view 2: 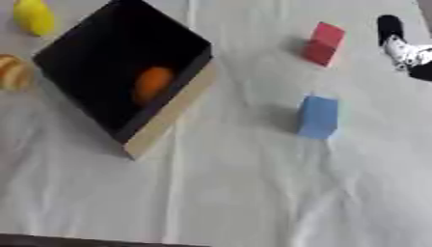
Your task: Pick up objects on the table and place them in the box.
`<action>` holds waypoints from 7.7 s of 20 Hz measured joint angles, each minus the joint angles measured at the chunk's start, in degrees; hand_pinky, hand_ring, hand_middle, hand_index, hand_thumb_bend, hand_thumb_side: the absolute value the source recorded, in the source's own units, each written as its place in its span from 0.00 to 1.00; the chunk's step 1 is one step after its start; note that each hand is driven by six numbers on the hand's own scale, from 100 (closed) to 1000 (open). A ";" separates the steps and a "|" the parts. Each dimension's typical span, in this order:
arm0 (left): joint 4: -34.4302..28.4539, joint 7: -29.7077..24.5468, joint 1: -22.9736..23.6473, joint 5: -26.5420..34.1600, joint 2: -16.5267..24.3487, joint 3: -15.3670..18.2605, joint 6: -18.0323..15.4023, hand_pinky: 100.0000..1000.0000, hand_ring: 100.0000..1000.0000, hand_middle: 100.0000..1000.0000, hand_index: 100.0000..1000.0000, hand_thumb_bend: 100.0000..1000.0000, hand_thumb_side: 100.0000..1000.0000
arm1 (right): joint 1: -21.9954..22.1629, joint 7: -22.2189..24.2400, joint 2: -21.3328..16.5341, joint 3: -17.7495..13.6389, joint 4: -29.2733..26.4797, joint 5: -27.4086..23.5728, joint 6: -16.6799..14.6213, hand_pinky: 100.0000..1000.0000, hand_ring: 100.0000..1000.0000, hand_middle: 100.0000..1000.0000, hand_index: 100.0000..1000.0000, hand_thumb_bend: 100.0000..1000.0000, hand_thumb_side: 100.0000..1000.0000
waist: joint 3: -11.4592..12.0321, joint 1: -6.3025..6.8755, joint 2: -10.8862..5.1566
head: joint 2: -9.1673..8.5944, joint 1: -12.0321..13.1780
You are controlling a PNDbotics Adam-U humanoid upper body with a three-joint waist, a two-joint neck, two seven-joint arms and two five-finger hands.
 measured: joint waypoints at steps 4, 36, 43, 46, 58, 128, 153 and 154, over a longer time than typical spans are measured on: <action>0.00 -0.04 0.00 0.05 0.00 -0.01 0.01 0.69 0.71 0.61 0.81 0.00 0.60 | 0.01 -0.02 0.00 0.02 0.00 0.01 -0.07 0.84 0.81 0.67 0.87 0.00 0.36 | 0.01 0.00 0.00 | 0.00 -0.11; 0.00 -1.50 -0.14 1.01 0.53 -1.42 0.41 0.69 0.71 0.61 0.81 0.00 0.60 | -1.61 22.77 -11.64 14.17 -0.07 2.65 1.41 0.93 0.95 0.84 0.98 0.00 0.40 | 0.92 -0.48 0.00 | 0.04 -1.85; 0.00 -1.91 -0.11 1.51 0.53 -1.71 0.48 0.69 0.71 0.61 0.81 0.00 0.60 | -4.17 24.48 -9.76 16.87 -0.12 2.68 4.85 0.95 0.98 0.87 1.00 0.00 0.62 | 1.04 -0.63 0.00 | 0.07 -2.00; 0.00 -2.02 -0.08 1.58 0.53 -1.78 0.54 0.69 0.71 0.61 0.81 0.00 0.60 | -4.81 24.99 -8.91 17.74 -0.13 3.42 5.86 0.96 1.00 0.88 1.00 0.00 0.61 | 1.08 -0.67 0.00 | 0.08 -2.01; 0.00 -2.16 0.02 2.10 0.50 -1.82 0.67 0.68 0.71 0.61 0.80 0.00 0.60 | -5.24 26.22 -6.44 18.66 -0.14 5.59 11.61 0.98 1.00 0.88 1.00 0.00 0.27 | 1.08 -0.67 0.00 | 0.50 -1.99; 0.00 -2.99 -0.08 3.49 -0.04 -2.49 0.73 0.68 0.71 0.61 0.79 0.00 0.60 | -28.42 23.06 2.06 20.53 0.60 1.74 12.49 0.80 0.70 0.46 0.68 0.00 0.12 | 1.27 -0.67 0.00 | 0.16 -2.55; 0.00 -4.99 -6.61 3.37 -1.06 -4.59 -1.05 0.68 0.72 0.61 0.79 0.00 0.59 | -53.07 28.55 41.01 27.87 56.85 30.28 -17.05 0.84 0.85 0.69 0.83 0.00 0.13 | 8.79 -0.67 0.00 | -0.04 -10.75; 0.00 -5.02 -6.61 3.41 -1.07 -4.59 -1.02 0.68 0.72 0.61 0.79 0.00 0.59 | -53.18 27.93 41.32 27.61 57.46 31.24 -17.71 0.85 0.87 0.73 0.87 0.00 0.13 | 8.79 -0.67 0.00 | -0.04 -10.76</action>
